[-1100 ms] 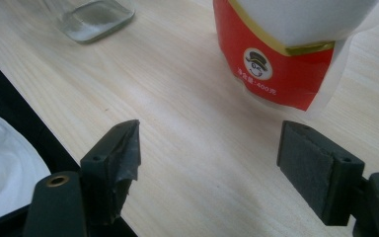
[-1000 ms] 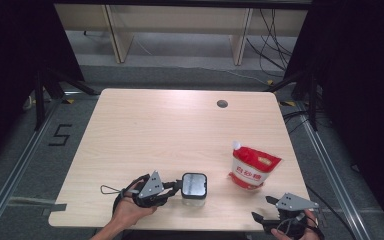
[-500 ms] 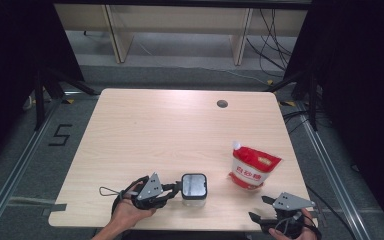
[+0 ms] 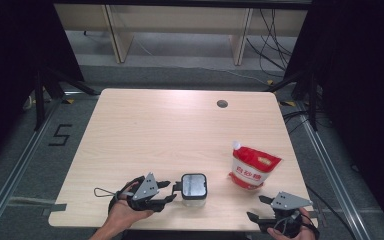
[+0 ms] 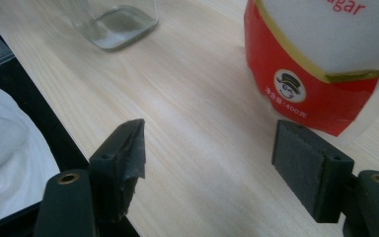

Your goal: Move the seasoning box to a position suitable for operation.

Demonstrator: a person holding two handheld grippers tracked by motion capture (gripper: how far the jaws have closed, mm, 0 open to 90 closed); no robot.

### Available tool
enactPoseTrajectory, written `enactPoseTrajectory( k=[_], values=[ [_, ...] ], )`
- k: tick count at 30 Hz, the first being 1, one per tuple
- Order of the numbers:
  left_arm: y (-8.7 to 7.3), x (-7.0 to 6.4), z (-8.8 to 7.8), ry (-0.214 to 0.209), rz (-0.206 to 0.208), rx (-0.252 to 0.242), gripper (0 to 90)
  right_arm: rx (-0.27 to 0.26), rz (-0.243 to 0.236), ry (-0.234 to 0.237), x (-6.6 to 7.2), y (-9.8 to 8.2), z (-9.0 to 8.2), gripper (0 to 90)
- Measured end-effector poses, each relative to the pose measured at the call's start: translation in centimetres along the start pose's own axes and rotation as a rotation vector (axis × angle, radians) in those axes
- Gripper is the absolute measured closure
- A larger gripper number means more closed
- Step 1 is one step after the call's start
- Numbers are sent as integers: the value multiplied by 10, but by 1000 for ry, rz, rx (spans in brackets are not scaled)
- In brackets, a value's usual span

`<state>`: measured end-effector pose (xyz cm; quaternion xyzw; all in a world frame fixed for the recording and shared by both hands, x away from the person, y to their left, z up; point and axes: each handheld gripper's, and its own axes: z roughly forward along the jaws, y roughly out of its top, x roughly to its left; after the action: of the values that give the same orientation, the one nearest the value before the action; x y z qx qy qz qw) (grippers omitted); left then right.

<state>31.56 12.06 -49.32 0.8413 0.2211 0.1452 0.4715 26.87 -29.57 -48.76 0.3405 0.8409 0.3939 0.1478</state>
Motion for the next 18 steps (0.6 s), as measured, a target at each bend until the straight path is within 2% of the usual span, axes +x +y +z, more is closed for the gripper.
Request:
enactPoseTrajectory(
  k=[1, 2, 3, 4, 10, 12, 18],
  values=[
    [1, -1, -1, -5, -10, 5, 482, 1, -1, 3, 0, 0, 0, 302],
    [2, -1, -3, 4, -5, 8, 471, 9, 27, 11, 3, 0, 0, 306],
    [3, -1, -5, 9, -10, 4, 462, 6, 18, 23, 3, 1, 1, 310],
    [3, -1, -5, 9, -10, 4, 462, -1, -13, 17, 1, 1, 2, 310],
    [12, 2, -16, 10, 5, -7, 440, 1, -7, 22, 0, 0, 3, 317],
    [14, 1, -19, 19, -34, -18, 439, -2, 0, 19, -1, -1, 2, 322],
    [21, 0, -27, 17, -34, -48, 450, -5, -22, 18, 1, 1, 3, 328]
  ],
)
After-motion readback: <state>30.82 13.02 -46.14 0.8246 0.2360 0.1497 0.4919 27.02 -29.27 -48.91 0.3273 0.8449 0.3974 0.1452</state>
